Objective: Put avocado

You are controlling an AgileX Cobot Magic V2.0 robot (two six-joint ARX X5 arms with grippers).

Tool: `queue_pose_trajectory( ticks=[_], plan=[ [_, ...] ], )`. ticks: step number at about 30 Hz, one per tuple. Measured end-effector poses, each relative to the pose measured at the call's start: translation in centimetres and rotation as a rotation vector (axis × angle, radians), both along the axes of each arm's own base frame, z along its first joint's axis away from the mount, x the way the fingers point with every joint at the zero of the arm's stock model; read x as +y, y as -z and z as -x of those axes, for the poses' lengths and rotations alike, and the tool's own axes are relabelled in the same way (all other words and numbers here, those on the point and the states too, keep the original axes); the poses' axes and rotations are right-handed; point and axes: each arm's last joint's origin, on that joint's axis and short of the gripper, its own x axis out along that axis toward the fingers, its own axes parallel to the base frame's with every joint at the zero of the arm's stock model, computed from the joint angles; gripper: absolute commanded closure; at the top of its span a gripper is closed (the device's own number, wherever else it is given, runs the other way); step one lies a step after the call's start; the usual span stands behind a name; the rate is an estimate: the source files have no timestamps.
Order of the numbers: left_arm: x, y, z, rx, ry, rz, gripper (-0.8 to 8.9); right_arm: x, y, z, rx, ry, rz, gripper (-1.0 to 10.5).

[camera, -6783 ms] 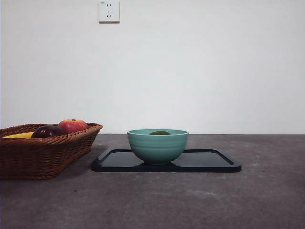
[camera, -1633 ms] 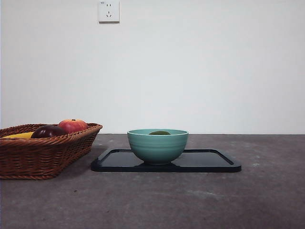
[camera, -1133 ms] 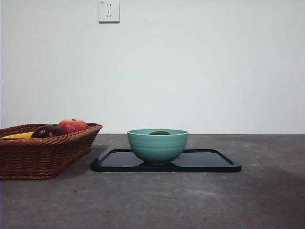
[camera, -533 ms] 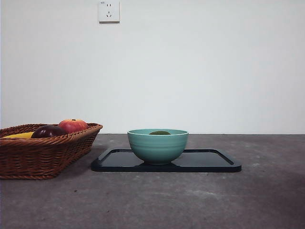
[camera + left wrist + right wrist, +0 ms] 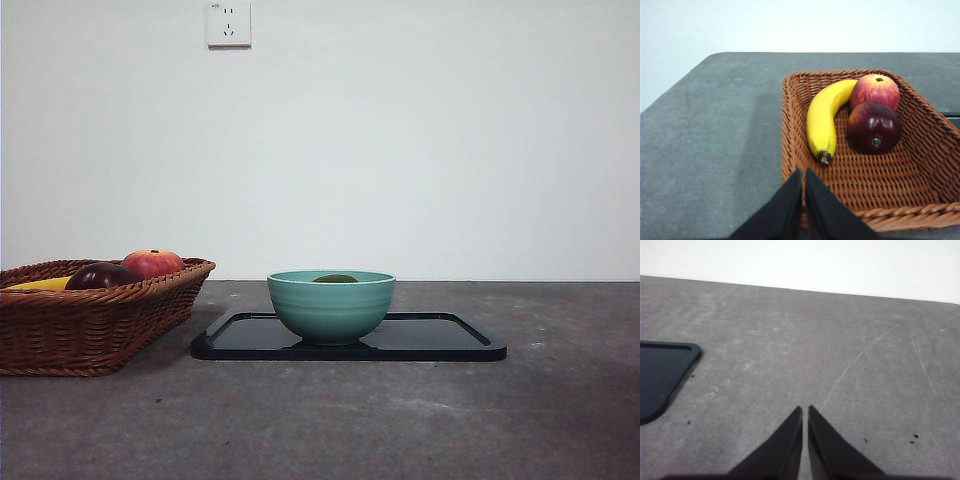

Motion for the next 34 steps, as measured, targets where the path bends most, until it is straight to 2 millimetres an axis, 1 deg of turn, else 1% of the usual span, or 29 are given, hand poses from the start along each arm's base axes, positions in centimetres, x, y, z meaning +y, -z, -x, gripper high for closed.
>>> queue_pose_trajectory(
  ticks=[8,34],
  plan=[
    [0.00,0.00,0.00,0.000,0.000,0.000,8.04,-0.12,-0.01,0.00,-0.001,0.040,0.006,9.3],
    [0.00,0.00,0.00,0.000,0.000,0.000,8.04,-0.12,-0.07,-0.01,-0.008,0.039,0.006,9.3]
  ],
)
